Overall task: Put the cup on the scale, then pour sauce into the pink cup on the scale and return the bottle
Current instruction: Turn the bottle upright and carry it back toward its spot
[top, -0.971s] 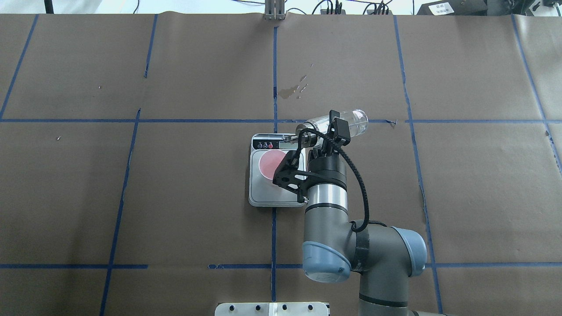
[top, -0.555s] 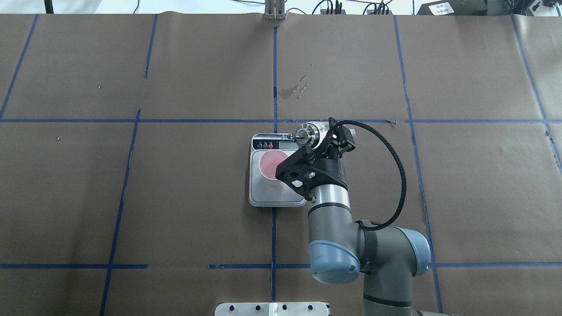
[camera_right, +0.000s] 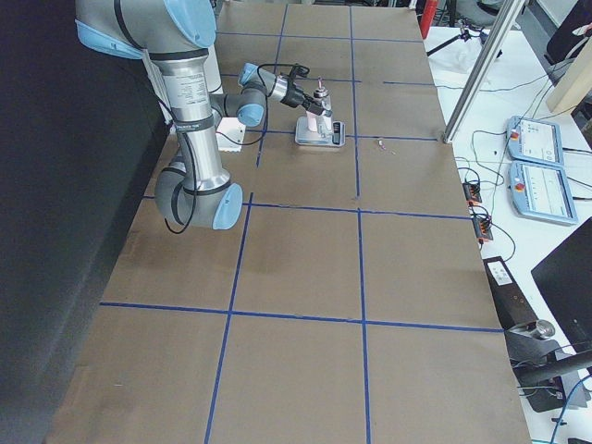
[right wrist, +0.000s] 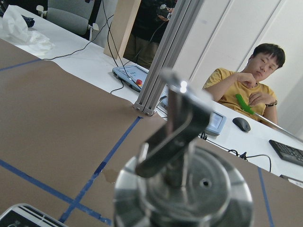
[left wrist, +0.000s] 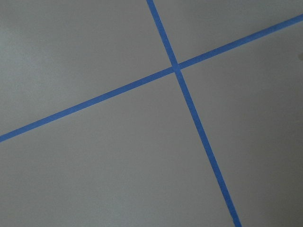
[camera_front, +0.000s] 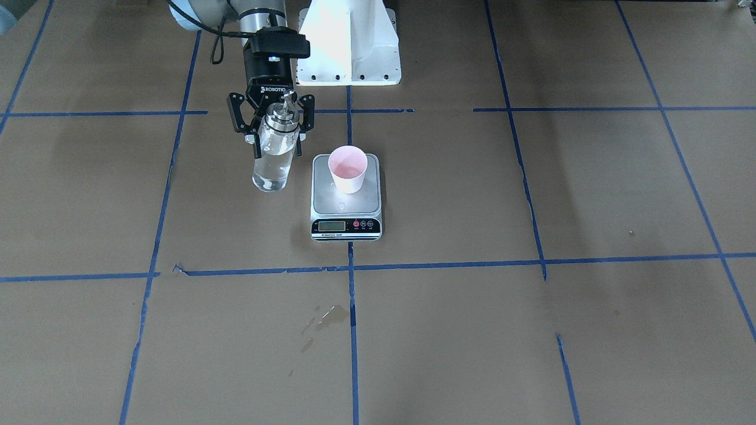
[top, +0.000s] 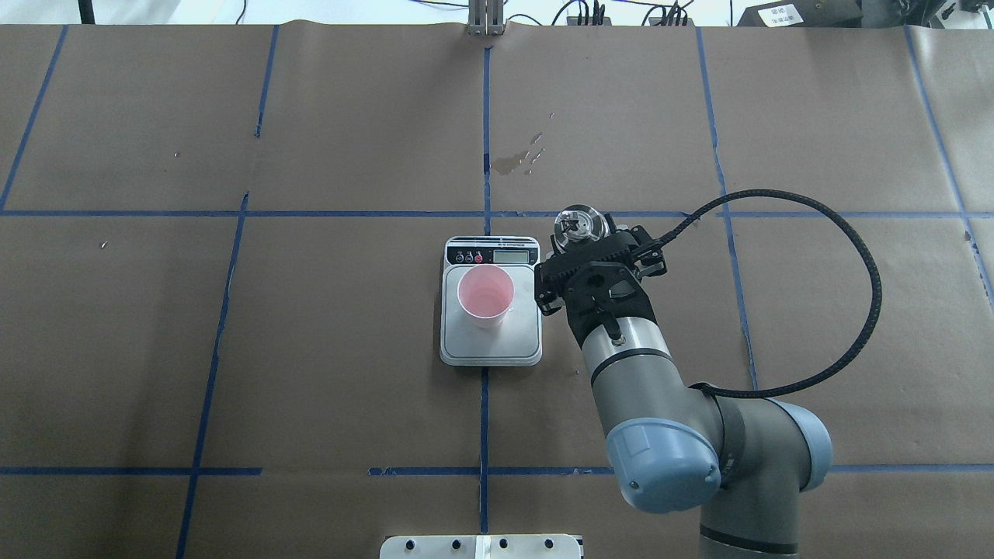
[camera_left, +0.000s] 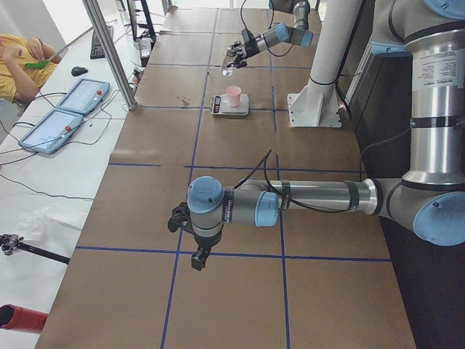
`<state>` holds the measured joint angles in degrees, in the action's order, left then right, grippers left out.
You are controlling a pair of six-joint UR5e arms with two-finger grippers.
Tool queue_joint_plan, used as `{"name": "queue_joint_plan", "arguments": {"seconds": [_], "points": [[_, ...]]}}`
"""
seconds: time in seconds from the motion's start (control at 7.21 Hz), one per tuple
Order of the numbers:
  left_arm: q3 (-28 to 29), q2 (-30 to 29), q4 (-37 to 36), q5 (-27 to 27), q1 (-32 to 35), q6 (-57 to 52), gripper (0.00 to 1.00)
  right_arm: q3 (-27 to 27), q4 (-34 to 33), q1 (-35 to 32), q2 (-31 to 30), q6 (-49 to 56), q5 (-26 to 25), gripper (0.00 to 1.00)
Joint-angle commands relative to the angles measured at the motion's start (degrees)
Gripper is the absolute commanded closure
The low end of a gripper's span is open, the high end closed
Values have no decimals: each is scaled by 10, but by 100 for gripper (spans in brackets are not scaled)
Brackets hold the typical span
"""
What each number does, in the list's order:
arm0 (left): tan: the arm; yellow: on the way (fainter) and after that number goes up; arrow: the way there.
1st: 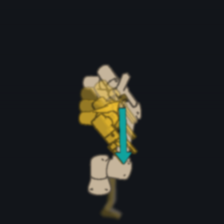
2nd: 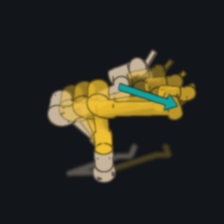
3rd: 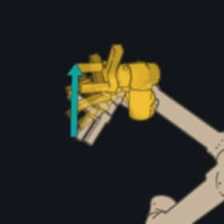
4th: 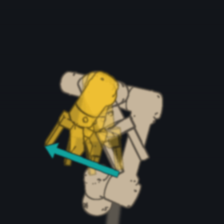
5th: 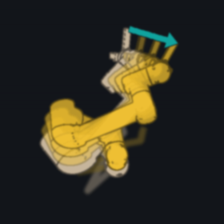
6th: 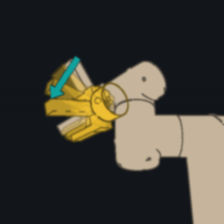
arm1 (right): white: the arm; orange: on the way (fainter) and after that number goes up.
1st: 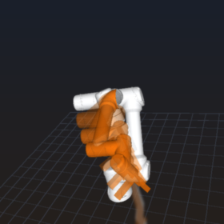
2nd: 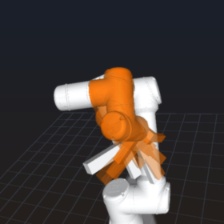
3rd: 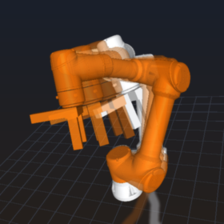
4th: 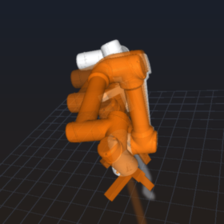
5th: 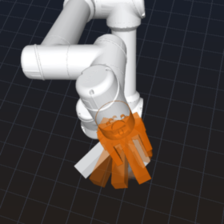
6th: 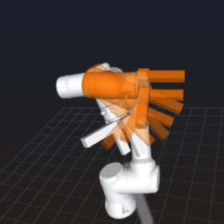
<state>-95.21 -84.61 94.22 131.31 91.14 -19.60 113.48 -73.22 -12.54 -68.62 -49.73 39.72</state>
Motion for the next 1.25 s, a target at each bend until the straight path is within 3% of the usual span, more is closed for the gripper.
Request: {"name": "queue_joint_plan", "arguments": {"seconds": [0.0,0.28,0.56,0.83,1.11], "points": [[0,0,0,0,0,0,0,20,0,-12,-54,-43,31,100],[-2,1,0,0,0,0,0,43,5,-27,-103,-98,70,100],[-3,1,0,0,0,0,0,38,148,-32,-193,-99,80,100],[-5,1,0,0,0,0,0,5,254,-32,-236,-101,82,100],[-4,-1,1,0,0,0,0,-16,292,-33,-245,-105,82,100]]}}
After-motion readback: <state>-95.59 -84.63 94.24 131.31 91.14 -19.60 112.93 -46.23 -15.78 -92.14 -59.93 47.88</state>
